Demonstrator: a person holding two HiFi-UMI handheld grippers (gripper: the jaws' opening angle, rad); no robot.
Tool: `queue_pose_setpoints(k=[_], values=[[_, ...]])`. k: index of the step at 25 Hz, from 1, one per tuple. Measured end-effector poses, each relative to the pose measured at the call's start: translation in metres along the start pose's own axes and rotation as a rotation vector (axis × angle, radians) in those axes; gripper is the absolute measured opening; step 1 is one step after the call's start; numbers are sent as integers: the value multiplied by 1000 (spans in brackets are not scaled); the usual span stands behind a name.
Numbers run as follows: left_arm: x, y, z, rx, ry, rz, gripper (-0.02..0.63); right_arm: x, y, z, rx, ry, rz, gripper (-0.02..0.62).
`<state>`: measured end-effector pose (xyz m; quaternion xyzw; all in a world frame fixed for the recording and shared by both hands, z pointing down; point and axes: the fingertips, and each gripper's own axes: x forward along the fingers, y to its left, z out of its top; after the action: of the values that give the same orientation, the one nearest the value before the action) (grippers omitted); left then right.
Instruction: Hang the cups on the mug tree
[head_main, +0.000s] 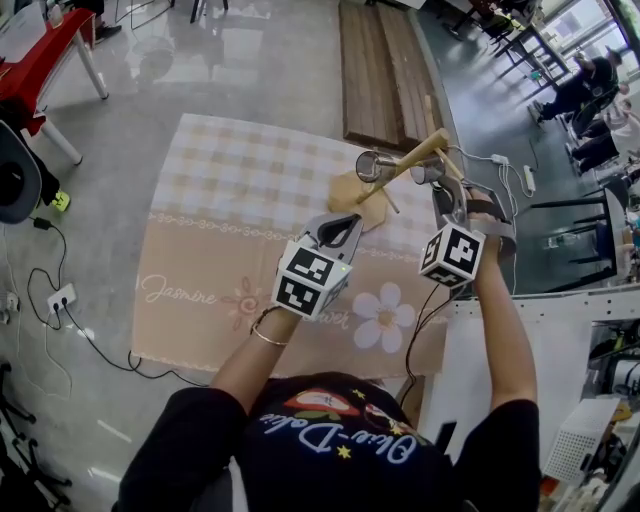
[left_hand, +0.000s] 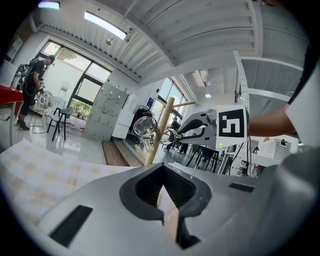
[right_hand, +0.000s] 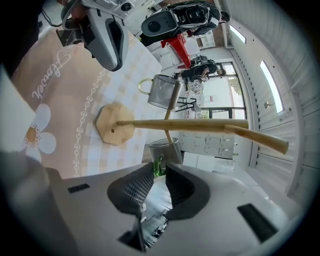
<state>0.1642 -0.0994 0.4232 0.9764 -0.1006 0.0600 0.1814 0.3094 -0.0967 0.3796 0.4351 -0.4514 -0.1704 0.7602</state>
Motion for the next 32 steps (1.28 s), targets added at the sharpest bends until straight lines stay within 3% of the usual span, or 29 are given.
queue_pose_setpoints(k=[24, 32], values=[[-1, -8, -6, 16, 23, -12, 3, -6, 16, -12, 52, -2, 17, 87], [-3, -13, -9, 32, 41, -22, 3, -17, 16, -14, 76, -34, -49, 25]])
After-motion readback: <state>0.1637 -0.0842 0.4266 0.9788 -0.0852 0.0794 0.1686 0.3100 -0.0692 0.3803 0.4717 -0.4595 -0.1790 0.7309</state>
